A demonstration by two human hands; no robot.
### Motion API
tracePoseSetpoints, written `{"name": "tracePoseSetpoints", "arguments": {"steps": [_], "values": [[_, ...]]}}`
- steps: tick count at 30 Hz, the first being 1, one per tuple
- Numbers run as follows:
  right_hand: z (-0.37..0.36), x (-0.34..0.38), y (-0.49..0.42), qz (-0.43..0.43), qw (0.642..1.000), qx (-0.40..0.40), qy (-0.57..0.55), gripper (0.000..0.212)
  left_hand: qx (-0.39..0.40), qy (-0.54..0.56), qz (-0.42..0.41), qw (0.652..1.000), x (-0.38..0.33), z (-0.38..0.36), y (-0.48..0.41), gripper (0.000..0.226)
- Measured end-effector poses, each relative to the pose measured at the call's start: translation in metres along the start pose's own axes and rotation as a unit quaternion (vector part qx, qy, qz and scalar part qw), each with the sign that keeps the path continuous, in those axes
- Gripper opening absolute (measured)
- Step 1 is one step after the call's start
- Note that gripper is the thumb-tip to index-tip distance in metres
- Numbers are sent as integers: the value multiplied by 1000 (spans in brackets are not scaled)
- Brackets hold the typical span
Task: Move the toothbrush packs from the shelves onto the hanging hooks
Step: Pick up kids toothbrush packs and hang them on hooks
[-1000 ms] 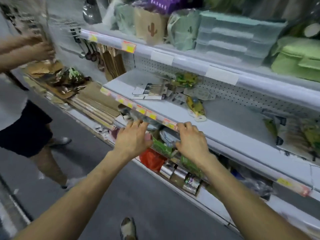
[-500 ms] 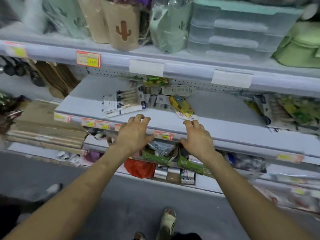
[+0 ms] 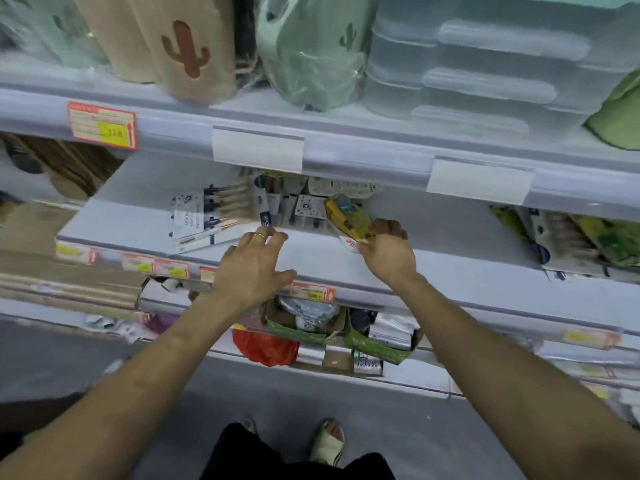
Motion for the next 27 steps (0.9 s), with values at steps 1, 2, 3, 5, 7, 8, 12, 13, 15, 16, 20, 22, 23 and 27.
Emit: {"name": "tracePoseSetpoints", "arguments": {"steps": [1, 2, 3, 5, 7, 8, 12, 13, 15, 16, 20, 22, 23, 27], "values": [[-4, 0, -5, -2, 1000, 6, 8, 62, 7, 4, -1, 1000, 3, -3, -3, 73], [-7, 1, -9, -2, 1000, 10, 12, 63, 10, 8, -3, 1000, 5, -5, -7, 73], [-11, 2, -12, -3, 1000, 12, 17, 64, 9, 12, -7, 1000, 8, -7, -10, 73], [-12, 2, -15, -10, 1000, 5, 24, 64, 15, 16, -18, 1000, 12, -8, -17, 72], [-11, 1, -15, -19, 1000, -9, 13, 63, 22, 19, -26, 999, 16, -10, -19, 72], [-10, 2, -13, -19, 1000, -17, 4, 63, 21, 22, -29, 999, 19, -11, -18, 72], [-2, 2, -6, -11, 999, -30, -44, 62, 37, 30, -39, 998, 27, -14, -25, 72], [1, 1, -2, -6, 998, -32, -54, 63, 41, 30, -46, 998, 27, -15, -27, 72], [5, 0, 6, 13, 998, -33, -57, 64, 43, 28, -64, 997, 23, -14, -32, 72], [7, -1, 10, 26, 998, -32, -51, 65, 44, 28, -74, 996, 20, -14, -35, 72], [15, -2, 26, 86, 995, -28, -30, 66, 36, 36, -123, 991, 1, -13, -43, 72], [20, 2, 33, 131, 991, -25, -16, 66, 24, 33, -153, 987, -11, -11, -47, 74], [23, 5, 36, 155, 988, -21, -9, 67, 16, 26, -168, 985, -18, -10, -47, 76], [30, 21, 46, 252, 968, 5, 2, 73, 22, 6, -207, 978, -46, -7, -53, 82]]}}
Point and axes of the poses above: each hand's wrist, its own y-axis away from the middle knuckle, its own z-axis out of the back of the hand, x = y × z, the point moved 9 cm from there along -y, towards the middle knuckle, and after that the axes turned 6 degrees about y, right-handed, at the moved point
